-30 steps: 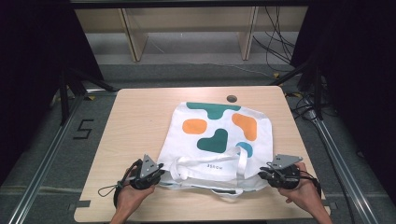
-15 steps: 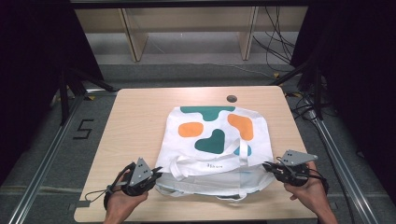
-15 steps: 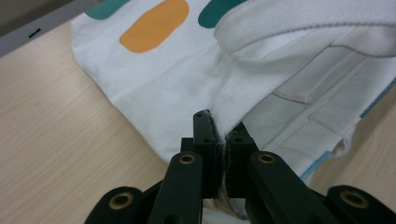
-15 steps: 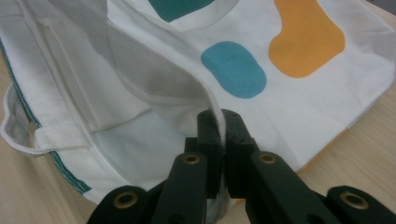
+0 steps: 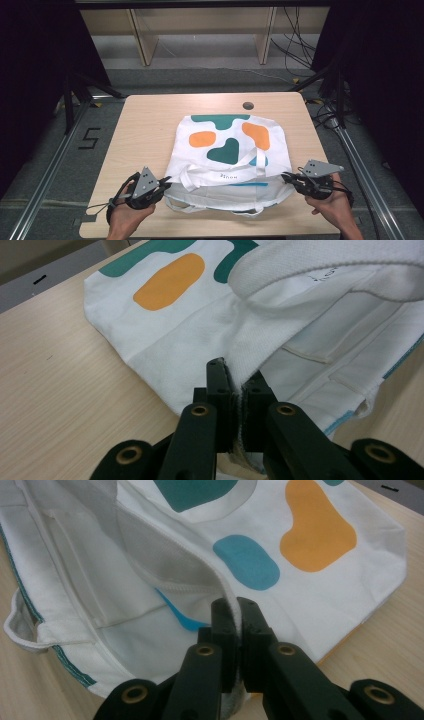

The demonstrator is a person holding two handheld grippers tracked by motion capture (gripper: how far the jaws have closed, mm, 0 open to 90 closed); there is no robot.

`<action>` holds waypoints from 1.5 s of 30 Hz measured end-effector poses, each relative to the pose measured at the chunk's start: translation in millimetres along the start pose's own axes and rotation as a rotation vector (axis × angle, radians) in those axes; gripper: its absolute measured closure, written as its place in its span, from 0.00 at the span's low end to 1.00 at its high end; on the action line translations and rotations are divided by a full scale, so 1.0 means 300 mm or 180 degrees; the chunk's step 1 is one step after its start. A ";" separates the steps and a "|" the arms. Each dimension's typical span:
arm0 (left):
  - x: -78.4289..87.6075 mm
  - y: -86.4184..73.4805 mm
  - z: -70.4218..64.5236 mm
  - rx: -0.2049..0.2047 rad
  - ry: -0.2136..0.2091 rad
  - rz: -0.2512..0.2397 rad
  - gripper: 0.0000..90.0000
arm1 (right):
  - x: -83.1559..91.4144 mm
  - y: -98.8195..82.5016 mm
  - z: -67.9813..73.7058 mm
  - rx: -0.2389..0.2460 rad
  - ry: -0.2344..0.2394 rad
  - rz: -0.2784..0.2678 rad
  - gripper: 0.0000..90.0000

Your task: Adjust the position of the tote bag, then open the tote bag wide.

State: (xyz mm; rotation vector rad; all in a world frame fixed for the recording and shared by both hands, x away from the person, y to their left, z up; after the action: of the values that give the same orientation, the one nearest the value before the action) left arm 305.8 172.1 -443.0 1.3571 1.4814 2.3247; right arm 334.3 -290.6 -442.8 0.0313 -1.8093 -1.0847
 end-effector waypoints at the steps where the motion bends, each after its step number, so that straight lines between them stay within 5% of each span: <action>1: 0.002 0.000 -0.001 0.0011 0.0000 0.0003 0.95 | 0.002 0.001 0.001 0.0005 -0.0019 -0.0023 0.98; 3: 0.008 -0.002 0.006 -0.0094 -0.0013 0.0073 0.95 | 0.008 0.003 0.000 0.0001 -0.0016 -0.0027 0.98; 4: 0.002 -0.005 -0.006 0.0071 -0.0052 0.0017 0.95 | 0.009 0.004 0.001 -0.0012 -0.0020 -0.0029 0.98; 5: 0.002 -0.006 -0.009 0.0097 -0.0069 0.0010 0.95 | 0.011 0.005 0.001 -0.0018 -0.0034 -0.0029 0.98; 10: 0.023 0.010 -0.004 -0.0007 -0.0062 -0.0001 0.95 | 0.035 0.022 0.002 -0.0070 -0.0024 -0.0080 0.98; 12: 0.038 0.019 -0.005 0.0106 -0.0125 -0.0032 0.95 | 0.050 0.035 -0.009 -0.0014 -0.0027 -0.0139 0.98; 18: 0.074 0.048 0.006 0.0058 -0.0126 -0.0117 0.95 | 0.097 0.085 -0.021 0.0026 -0.0023 -0.0248 0.98; 19: 0.077 0.051 0.004 0.0144 -0.0184 -0.0088 0.95 | 0.100 0.091 -0.023 0.0026 -0.0033 -0.0270 0.98; 23: 0.092 0.072 0.030 0.0161 -0.0296 0.0017 0.95 | 0.123 0.129 -0.036 -0.0014 0.0004 -0.0255 0.98; 24: 0.104 0.084 0.046 0.0025 -0.0283 0.0078 0.95 | 0.129 0.138 -0.040 -0.0004 0.0042 -0.0226 0.98; 25: 0.109 0.095 0.046 0.0121 -0.0302 0.0046 0.95 | 0.136 0.151 -0.040 -0.0042 0.0054 -0.0205 0.98; 27: 0.132 0.123 0.067 0.0007 -0.0324 0.0109 0.95 | 0.150 0.184 -0.051 -0.0010 0.0083 -0.0203 0.98; 28: 0.137 0.135 0.070 0.0148 -0.0380 0.0051 0.95 | 0.158 0.198 -0.057 -0.0020 0.0125 -0.0209 0.98; 29: 0.145 0.142 0.085 0.0047 -0.0389 0.0081 0.95 | 0.171 0.213 -0.070 0.0008 0.0122 -0.0175 0.98; 33: 0.166 0.173 0.102 0.0204 -0.0492 0.0042 0.95 | 0.201 0.251 -0.082 0.0052 0.0262 -0.0109 0.98; 34: 0.176 0.183 0.116 0.0101 -0.0527 0.0085 0.95 | 0.211 0.259 -0.084 0.0054 0.0293 -0.0069 0.98; 35: 0.185 0.194 0.116 0.0208 -0.0557 0.0064 0.95 | 0.216 0.268 -0.084 0.0033 0.0319 -0.0075 0.98; 45: 0.300 0.307 0.155 0.0208 -0.0658 -0.0076 0.95 | 0.314 0.377 -0.118 0.0123 0.0406 -0.0147 0.98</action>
State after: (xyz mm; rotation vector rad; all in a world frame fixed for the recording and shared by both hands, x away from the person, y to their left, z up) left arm 318.0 198.4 -309.4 1.5334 1.5128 2.0653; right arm 360.1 -289.3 -293.7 0.1628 -1.7218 -1.0562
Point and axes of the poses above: each handheld gripper's, and its own axes: x roughly backward along the jaws, y roughly out of its top, z roughly to its left, the point moved 1 cm from there along -x, roughly forward along the jaws, and after that the axes turned 8 degrees about z, right-handed, at the moved point
